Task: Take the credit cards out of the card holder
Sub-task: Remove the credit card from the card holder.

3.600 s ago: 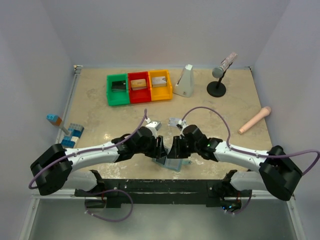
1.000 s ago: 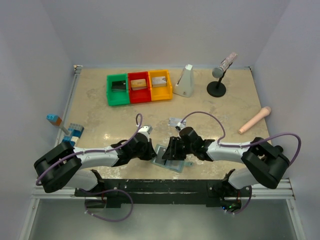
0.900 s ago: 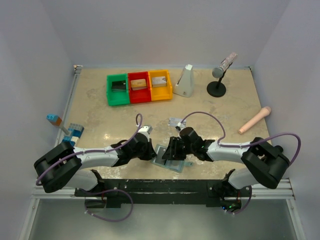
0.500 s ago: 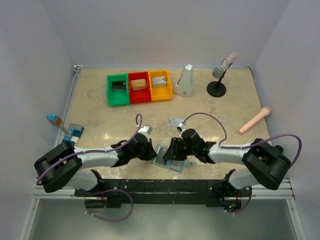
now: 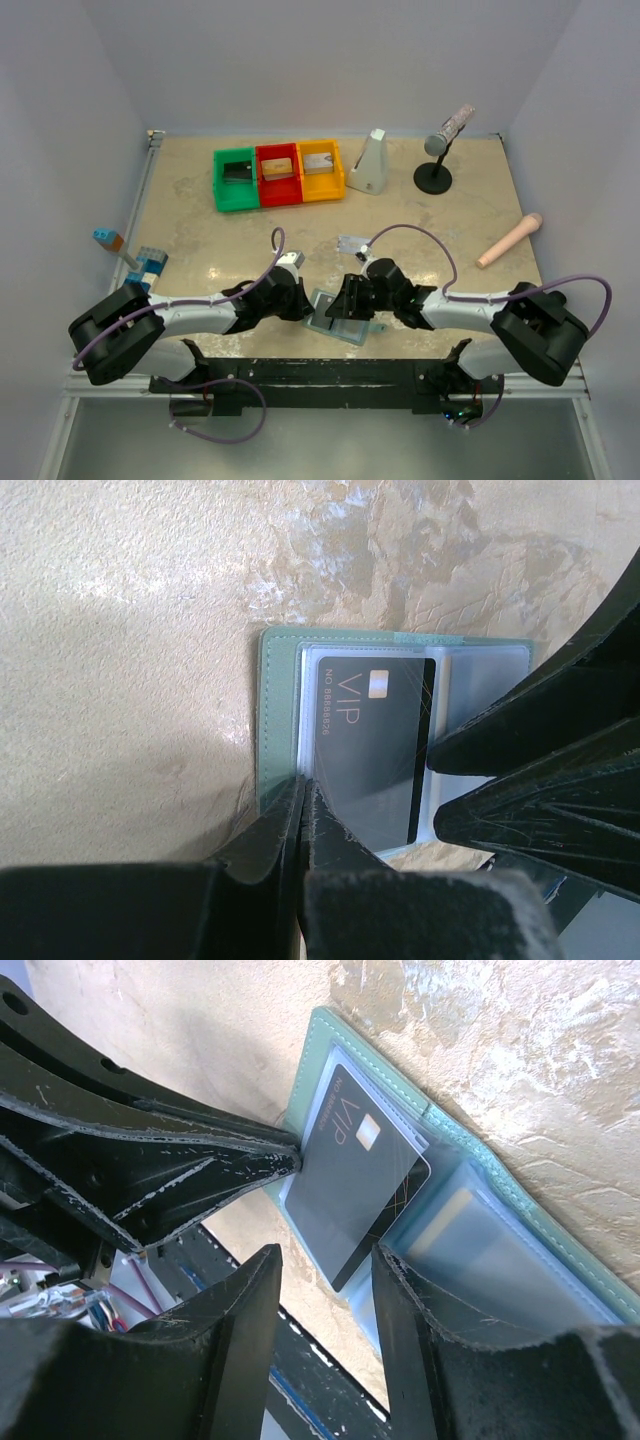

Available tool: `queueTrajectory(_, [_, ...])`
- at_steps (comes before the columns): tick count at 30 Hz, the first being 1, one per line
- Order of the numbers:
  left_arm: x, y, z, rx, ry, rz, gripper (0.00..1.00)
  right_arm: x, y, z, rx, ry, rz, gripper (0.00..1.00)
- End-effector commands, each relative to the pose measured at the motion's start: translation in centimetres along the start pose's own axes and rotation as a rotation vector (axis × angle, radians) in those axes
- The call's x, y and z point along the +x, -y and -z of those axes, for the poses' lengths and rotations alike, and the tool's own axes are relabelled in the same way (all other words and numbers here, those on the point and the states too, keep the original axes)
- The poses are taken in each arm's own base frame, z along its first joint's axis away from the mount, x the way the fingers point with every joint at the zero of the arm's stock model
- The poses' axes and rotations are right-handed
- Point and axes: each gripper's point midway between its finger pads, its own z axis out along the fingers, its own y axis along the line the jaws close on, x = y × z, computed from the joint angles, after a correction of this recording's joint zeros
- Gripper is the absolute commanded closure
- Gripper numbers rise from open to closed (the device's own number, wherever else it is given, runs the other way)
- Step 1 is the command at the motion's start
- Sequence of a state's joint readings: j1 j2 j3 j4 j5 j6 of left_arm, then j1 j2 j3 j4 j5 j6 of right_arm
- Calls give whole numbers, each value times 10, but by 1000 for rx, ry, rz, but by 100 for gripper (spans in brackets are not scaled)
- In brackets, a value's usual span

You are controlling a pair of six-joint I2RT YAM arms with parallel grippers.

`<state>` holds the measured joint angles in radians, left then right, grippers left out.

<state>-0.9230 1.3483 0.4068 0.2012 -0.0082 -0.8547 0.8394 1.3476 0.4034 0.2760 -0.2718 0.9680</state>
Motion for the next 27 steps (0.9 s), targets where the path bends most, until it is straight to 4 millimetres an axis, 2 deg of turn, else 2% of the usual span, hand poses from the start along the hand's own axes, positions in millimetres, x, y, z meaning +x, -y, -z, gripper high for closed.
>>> queueTrajectory(1, [30, -30, 0, -94, -96, 4, 100, -10, -10, -3, -30, 31, 29, 54])
queueTrajectory(10, [30, -30, 0, -94, -96, 2, 100, -8, 3, -3, 21, 32, 18, 53])
queueTrajectory(20, [34, -26, 0, -63, -111, 10, 100, -14, -12, -4, -70, 63, 20, 53])
queueTrajectory(27, [38, -29, 0, -66, -117, 18, 100, -14, -12, -6, -90, 70, -2, 53])
